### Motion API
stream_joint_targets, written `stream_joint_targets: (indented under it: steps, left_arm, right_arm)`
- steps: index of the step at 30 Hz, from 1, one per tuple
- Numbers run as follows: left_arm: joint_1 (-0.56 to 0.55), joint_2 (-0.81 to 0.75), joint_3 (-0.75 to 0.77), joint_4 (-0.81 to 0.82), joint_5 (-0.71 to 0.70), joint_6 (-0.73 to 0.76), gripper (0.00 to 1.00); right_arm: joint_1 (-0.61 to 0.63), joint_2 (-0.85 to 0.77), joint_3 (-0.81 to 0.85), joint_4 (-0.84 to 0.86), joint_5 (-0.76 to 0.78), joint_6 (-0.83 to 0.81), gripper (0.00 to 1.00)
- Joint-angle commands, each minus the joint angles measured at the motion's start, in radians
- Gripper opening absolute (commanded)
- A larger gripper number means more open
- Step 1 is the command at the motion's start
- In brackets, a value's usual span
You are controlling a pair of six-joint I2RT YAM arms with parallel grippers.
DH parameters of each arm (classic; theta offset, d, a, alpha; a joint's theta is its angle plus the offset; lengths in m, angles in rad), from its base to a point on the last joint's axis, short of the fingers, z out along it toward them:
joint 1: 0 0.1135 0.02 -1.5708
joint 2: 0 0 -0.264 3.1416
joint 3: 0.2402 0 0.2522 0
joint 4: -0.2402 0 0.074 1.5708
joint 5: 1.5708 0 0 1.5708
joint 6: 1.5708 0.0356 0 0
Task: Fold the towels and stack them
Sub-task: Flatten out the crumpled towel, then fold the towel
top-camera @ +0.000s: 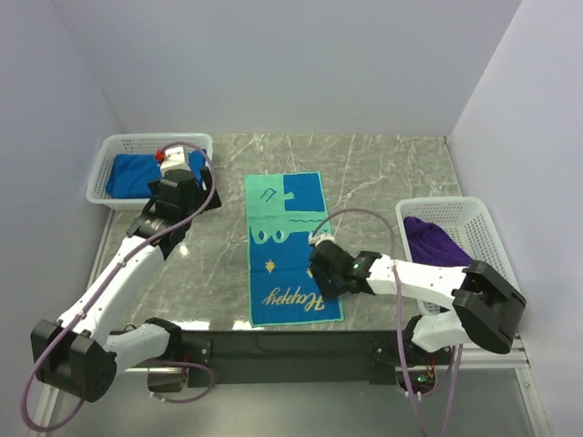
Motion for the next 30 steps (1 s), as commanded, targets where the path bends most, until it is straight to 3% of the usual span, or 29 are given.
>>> stream_joint_targets:
  steps: [1, 6, 14, 19, 24, 30]
  left_arm:
    - [0.002, 0.059, 0.062, 0.018, 0.131, -0.017, 0.99]
    - [-0.087, 0.204, 0.165, -0.009, 0.171, -0.096, 0.99]
    - [-0.188, 0.502, 0.303, 0.038, 0.157, -0.205, 0.99]
    - [-0.188, 0.712, 0.433, 0.029, 0.119, -0.186, 0.93]
    - [-0.187, 0.882, 0.527, 0.012, 0.148, -0.177, 0.81]
    - [-0.187, 0.970, 0.526, 0.007, 0.197, -0.191, 0.77]
  right_arm:
    - [-0.104, -0.073, 0.038, 0.075, -0.015, -0.024, 0.49]
    - [-0.275, 0.006, 0.254, 0.067, -0.062, -0.170, 0.49]
    - [-0.440, 0.340, 0.568, 0.148, -0.140, -0.227, 0.48]
    - [-0.489, 0.541, 0.737, 0.165, -0.211, -0.216, 0.36]
    - [-0.501, 0.674, 0.833, 0.155, -0.246, -0.185, 0.30]
    - [-0.520, 0.731, 0.815, 0.149, -0.248, -0.115, 0.30]
